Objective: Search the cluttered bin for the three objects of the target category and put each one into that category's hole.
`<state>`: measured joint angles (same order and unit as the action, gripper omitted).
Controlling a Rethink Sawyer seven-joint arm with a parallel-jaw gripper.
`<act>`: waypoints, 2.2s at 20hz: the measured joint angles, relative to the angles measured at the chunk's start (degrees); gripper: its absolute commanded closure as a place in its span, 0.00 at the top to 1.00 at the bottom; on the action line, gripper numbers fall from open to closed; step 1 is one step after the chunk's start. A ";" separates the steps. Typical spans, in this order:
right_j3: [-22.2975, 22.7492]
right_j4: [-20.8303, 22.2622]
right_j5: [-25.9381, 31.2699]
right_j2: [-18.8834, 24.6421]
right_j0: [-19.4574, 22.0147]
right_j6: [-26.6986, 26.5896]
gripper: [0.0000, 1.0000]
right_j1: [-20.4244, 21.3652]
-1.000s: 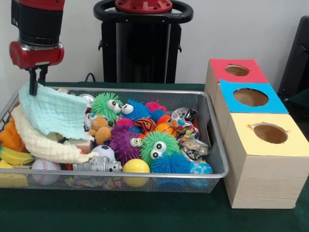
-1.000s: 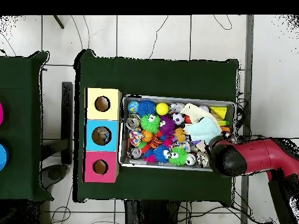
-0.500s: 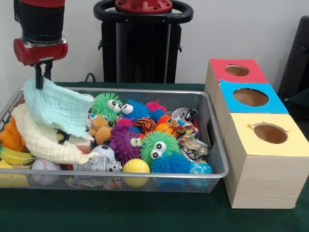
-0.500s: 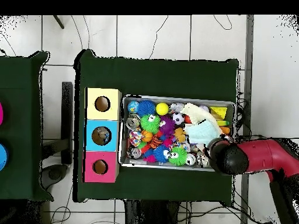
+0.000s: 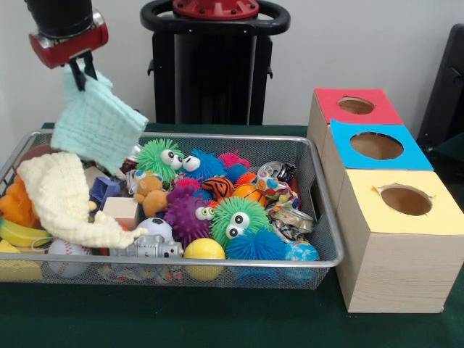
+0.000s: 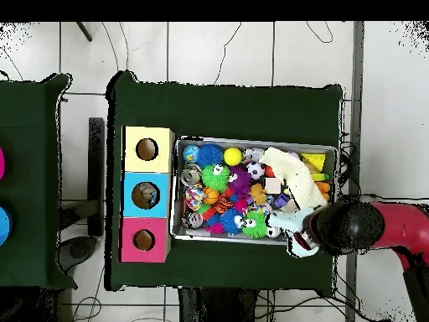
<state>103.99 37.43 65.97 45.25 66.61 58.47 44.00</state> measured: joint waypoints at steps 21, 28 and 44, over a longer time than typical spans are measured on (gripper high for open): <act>1.60 -11.03 0.83 11.15 9.78 -0.53 0.00 -8.71; 1.62 -12.98 2.74 13.90 9.99 -0.53 0.00 -9.79; 3.98 -22.42 -1.56 24.60 13.78 -0.53 0.00 -18.77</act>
<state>107.97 15.01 64.41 69.85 80.39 57.94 25.22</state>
